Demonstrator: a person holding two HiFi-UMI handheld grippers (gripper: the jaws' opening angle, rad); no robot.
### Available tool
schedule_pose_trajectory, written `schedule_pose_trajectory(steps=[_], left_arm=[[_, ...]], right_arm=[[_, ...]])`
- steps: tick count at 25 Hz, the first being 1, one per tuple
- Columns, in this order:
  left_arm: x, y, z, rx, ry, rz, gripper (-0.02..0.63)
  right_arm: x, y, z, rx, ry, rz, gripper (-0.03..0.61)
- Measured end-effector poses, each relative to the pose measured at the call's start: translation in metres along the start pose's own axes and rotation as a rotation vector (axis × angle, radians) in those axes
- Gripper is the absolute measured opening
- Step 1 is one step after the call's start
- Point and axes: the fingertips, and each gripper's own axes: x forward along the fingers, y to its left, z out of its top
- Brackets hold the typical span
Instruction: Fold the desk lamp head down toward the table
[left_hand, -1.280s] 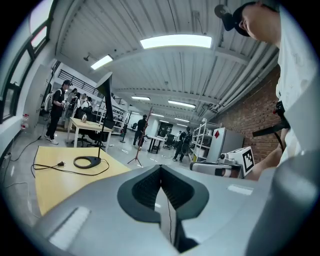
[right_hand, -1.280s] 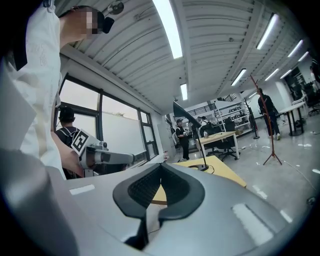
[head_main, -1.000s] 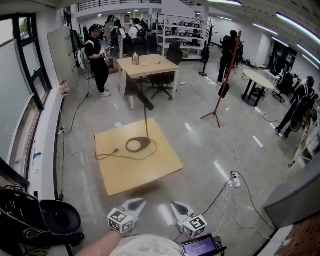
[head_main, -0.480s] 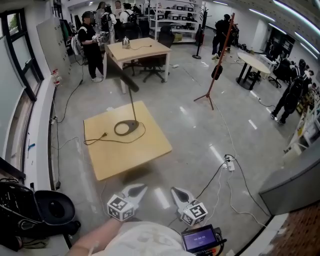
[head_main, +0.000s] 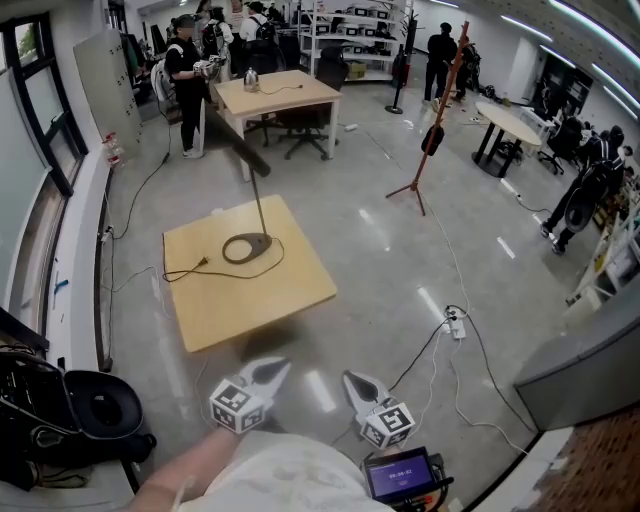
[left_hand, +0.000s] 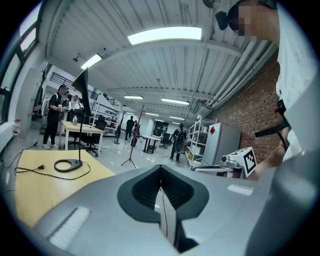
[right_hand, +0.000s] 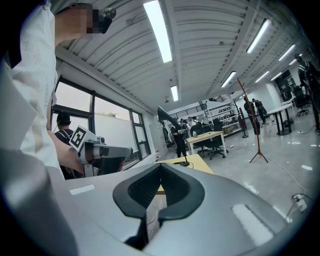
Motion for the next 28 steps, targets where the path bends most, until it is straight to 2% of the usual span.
schedule_pose_trajectory(steps=[9,17,22,28], left_arm=[[0.004,-0.004,0.004,-0.003,0.001,-0.021,0.002],[0.019,0.028,0.003,-0.077,-0.017,-0.025,0.002],[0.042,0.045,0.02,-0.069,-0.035,-0.047,0.002],[0.062,0.083,0.026,-0.082,-0.029,-0.018,0.002]], right_arm=[[0.006,-0.007,0.005,-0.013,0.009,-0.013,0.014],[0.035,-0.019,0.009,-0.036,0.027,-0.024,0.014],[0.055,-0.037,0.017,-0.038,0.043,-0.04,0.014],[0.088,-0.056,0.027,-0.04,0.043,-0.03,0.014]])
